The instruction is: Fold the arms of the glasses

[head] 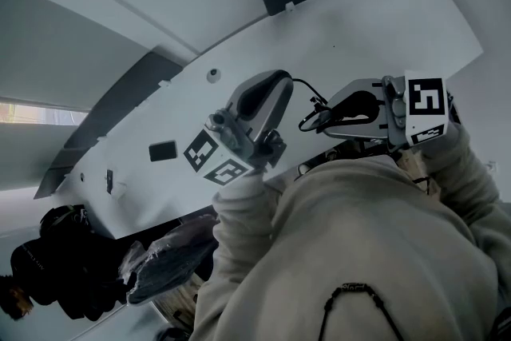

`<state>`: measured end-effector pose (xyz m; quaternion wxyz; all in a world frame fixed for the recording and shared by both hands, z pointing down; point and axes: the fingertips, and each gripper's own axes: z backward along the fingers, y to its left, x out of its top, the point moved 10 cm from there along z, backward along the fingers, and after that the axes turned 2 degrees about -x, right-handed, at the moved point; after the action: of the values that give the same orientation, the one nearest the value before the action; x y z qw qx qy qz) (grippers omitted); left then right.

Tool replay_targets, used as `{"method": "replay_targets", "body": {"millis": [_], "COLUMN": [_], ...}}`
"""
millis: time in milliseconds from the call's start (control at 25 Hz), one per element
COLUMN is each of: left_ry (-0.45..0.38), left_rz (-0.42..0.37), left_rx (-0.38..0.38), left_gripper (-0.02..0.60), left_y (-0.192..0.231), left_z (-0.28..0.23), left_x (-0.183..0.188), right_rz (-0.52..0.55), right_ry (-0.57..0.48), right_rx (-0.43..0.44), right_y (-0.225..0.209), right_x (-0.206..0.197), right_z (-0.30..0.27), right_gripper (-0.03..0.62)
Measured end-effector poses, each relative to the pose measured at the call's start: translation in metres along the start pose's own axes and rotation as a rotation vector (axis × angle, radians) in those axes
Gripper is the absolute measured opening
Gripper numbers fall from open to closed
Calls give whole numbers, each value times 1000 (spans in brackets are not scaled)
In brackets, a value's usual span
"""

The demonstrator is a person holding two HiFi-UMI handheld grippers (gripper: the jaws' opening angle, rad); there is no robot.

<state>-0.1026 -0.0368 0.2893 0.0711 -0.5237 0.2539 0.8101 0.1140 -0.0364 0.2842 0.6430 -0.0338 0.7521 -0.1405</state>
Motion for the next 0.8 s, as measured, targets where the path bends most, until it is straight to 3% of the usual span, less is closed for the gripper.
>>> {"method": "replay_targets", "body": {"millis": [800], "left_ry": [-7], "left_rz": [18], "left_rx": [-63], "left_gripper": [20], "left_y": [4], "left_z": [-2], "left_x": [3], "right_rz": [-107], "right_ry": [16], "right_rx": [-35], "right_y": [-18], "right_x": [-1], "right_z": [-5], "right_gripper": [61]}}
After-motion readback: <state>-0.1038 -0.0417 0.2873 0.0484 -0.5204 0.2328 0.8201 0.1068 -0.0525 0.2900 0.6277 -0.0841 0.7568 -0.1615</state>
